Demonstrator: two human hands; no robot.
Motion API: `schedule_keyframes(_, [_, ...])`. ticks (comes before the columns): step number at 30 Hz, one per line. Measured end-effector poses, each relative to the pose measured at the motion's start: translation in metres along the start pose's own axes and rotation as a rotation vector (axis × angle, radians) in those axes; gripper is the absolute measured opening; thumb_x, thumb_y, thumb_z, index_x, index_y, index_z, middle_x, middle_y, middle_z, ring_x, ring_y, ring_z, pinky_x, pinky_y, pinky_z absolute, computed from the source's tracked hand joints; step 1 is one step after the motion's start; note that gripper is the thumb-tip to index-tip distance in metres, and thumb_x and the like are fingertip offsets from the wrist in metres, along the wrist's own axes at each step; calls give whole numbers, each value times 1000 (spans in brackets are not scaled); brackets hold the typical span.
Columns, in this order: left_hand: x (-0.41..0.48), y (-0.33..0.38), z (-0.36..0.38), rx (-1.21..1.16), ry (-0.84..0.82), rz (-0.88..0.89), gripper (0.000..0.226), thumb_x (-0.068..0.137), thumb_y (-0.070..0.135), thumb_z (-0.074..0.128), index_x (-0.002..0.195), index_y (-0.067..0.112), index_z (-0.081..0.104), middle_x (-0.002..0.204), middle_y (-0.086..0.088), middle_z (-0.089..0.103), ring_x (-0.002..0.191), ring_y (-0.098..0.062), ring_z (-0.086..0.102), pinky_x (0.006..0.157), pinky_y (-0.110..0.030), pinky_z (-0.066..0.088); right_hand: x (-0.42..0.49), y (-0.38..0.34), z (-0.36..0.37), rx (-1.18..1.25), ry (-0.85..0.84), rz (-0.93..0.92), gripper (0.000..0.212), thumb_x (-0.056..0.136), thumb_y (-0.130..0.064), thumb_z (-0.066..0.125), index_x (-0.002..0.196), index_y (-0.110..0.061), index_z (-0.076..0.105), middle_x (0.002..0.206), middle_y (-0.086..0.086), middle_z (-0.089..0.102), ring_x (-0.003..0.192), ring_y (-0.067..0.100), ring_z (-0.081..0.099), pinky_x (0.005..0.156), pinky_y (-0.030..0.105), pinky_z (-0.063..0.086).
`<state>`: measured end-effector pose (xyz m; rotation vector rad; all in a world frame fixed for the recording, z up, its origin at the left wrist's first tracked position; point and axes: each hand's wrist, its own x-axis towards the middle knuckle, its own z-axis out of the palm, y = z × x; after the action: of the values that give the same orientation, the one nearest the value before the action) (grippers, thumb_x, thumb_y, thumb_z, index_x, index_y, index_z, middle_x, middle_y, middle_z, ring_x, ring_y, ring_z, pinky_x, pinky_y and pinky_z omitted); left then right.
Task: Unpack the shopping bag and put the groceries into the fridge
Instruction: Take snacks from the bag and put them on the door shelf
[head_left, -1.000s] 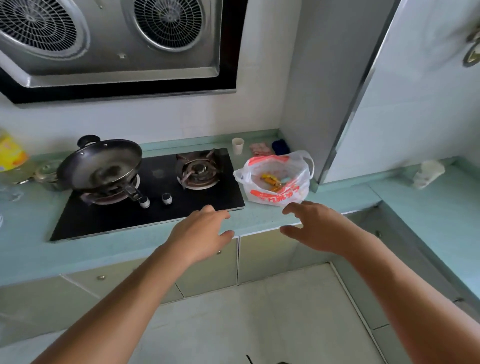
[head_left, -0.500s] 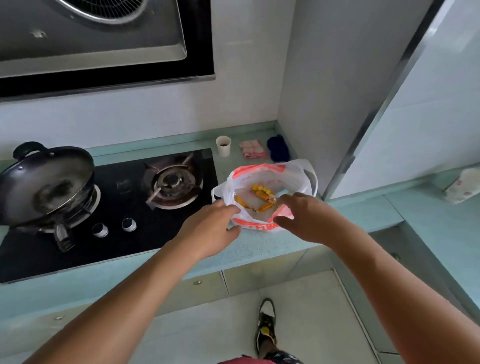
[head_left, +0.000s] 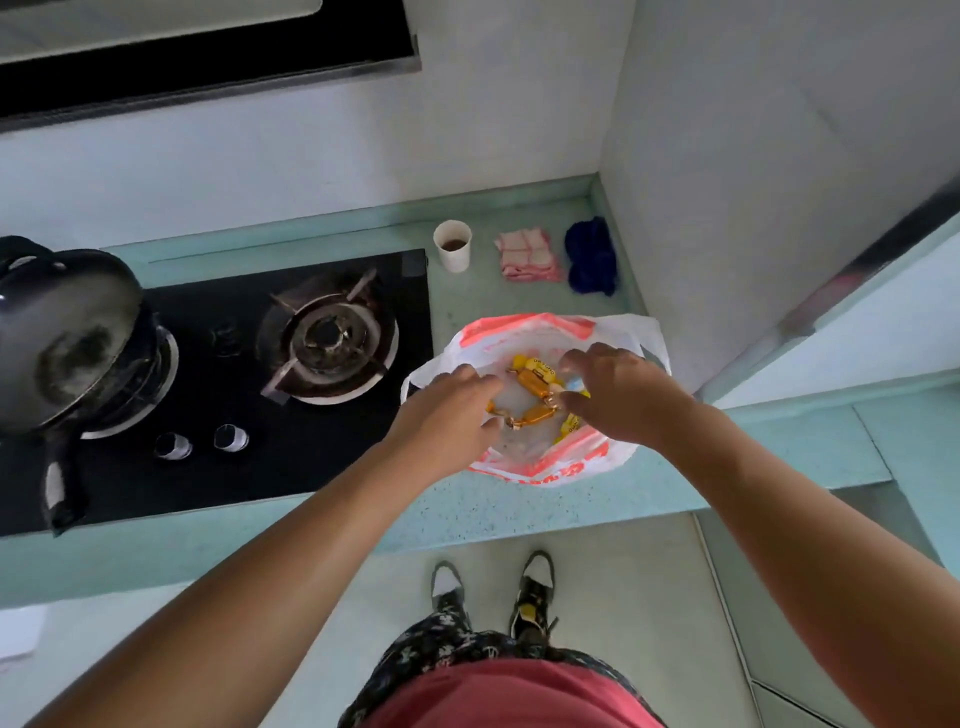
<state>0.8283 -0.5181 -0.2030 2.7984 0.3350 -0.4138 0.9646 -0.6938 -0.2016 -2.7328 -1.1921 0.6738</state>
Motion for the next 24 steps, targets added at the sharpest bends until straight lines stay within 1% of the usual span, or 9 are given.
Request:
schedule_keyframes(4, [35,-3,18,40,-61,36,44,96,33,51,139,23,48,126,-6,52,114,-27,54,82,-45,54,11,13,11,22,-15,-6,39,103,-30,49,141,-22,48,134,11,58,112,28,63,90,34,54])
schedule_keyframes(7, [62,-4,37,89,-96,96,42,95,29,51,136,20,49,127,-8,52,114,-29,55,78,-41,53,14,18,20,27,-30,16,38,103,-25,46,141,-20,48,133,15,58,111,31,63,94,39,54])
schedule_keyframes(9, [81,-4,49,116,-93,133,40,94,25,52,133,19,51,127,-9,52,111,-29,56,75,-39,52,15,20,23,42,-21,33,38,102,-20,45,140,-20,49,130,16,59,108,32,63,93,41,54])
schedule_keyframes(13, [120,-6,73,169,-83,192,41,90,11,56,130,18,52,127,-9,51,108,-29,54,74,-44,56,11,24,21,95,-1,59,36,102,-25,48,137,-19,52,129,13,60,111,31,62,96,42,53])
schedule_keyframes(15, [139,-7,86,221,-77,253,44,85,5,61,127,16,55,124,-10,51,108,-30,54,69,-43,56,6,26,21,139,5,78,36,101,-25,51,136,-18,53,127,12,61,112,31,60,96,42,51])
schedule_keyframes(17, [155,-8,96,287,-75,304,44,82,3,64,125,14,58,122,-11,52,107,-30,53,64,-40,51,1,26,22,178,12,94,36,99,-25,53,135,-18,55,124,11,61,112,31,60,94,44,51])
schedule_keyframes(19, [168,-10,106,353,-69,351,44,83,5,65,126,12,59,124,-12,53,111,-30,53,69,-38,49,-4,27,23,204,20,118,37,99,-25,54,135,-19,55,123,11,62,111,30,60,91,42,52])
schedule_keyframes(22, [182,-10,117,436,-77,407,51,83,11,68,132,13,55,134,-13,51,123,-31,47,90,-41,51,-12,32,24,233,49,154,36,99,-25,55,134,-21,56,122,9,63,109,29,60,90,41,52])
schedule_keyframes(24, [188,-9,122,475,-72,400,57,81,14,70,135,14,53,136,-12,49,125,-32,44,93,-42,49,-16,37,25,241,66,180,36,98,-24,57,133,-20,58,121,9,63,109,29,60,89,40,51])
